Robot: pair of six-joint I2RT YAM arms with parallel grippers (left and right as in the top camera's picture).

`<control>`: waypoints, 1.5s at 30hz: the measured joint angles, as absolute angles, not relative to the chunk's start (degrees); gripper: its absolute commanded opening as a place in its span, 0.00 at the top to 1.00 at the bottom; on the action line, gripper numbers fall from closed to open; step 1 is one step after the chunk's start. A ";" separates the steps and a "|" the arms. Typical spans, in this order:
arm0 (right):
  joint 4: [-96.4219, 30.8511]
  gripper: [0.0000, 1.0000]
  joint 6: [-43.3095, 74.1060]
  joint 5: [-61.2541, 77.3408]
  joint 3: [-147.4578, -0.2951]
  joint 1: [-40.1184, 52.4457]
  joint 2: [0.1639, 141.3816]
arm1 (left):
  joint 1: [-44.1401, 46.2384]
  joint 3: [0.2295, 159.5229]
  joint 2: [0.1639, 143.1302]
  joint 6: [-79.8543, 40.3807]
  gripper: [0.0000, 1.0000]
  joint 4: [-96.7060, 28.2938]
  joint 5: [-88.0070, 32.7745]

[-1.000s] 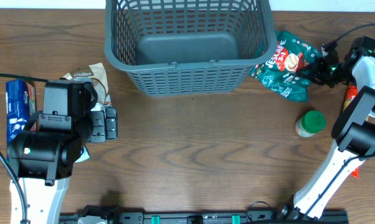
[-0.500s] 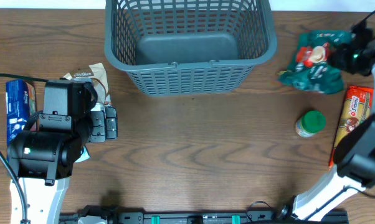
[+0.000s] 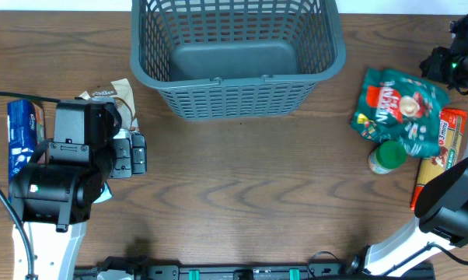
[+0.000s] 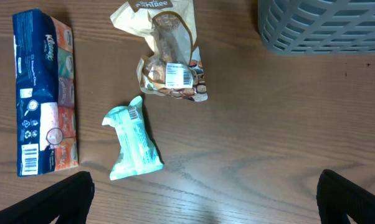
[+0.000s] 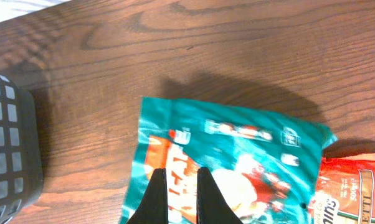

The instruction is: Pack container

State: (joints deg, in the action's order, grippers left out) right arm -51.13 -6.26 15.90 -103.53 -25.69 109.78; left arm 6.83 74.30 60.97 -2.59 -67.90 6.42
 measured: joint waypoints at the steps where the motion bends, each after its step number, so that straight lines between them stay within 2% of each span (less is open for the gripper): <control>1: -51.13 0.99 -6.26 15.92 -103.53 -25.69 109.75 | 6.83 74.30 60.97 -2.59 0.01 -67.90 6.42; 14: -51.18 0.97 -6.26 16.03 -103.53 -25.69 109.75 | 6.83 74.30 60.97 -2.59 0.01 -67.90 6.42; 15: -51.24 0.87 -6.07 15.94 -103.53 -25.69 109.75 | 6.83 74.30 60.97 -2.59 0.01 -67.88 6.42; 16: -51.55 0.68 -5.56 15.51 -103.55 -25.69 109.75 | 6.83 74.30 60.97 -2.59 0.01 -67.90 6.42; 17: -51.99 0.56 -4.38 15.09 -103.55 -25.69 109.75 | 6.83 74.30 60.97 -2.59 0.01 -67.88 6.42; 20: -55.90 0.01 -0.69 11.94 -103.79 -25.69 109.75 | 6.83 74.30 60.97 -2.59 0.01 -67.88 6.42; 30: -76.49 0.01 7.64 -0.60 -108.49 -25.69 109.58 | 6.83 74.30 60.97 -2.59 0.01 -66.26 6.42; 36: -73.76 0.01 8.19 -2.50 -108.60 -25.69 110.13 | 6.83 74.30 60.97 -2.59 0.01 -65.56 6.42; 45: -69.17 0.01 -1.13 -2.17 -108.62 -25.69 119.70 | 6.83 74.30 60.97 -2.59 0.01 -65.52 6.42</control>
State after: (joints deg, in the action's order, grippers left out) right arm -69.17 -1.13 -2.17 -108.62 -25.69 119.70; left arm 6.83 74.30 60.97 -2.59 -65.52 6.42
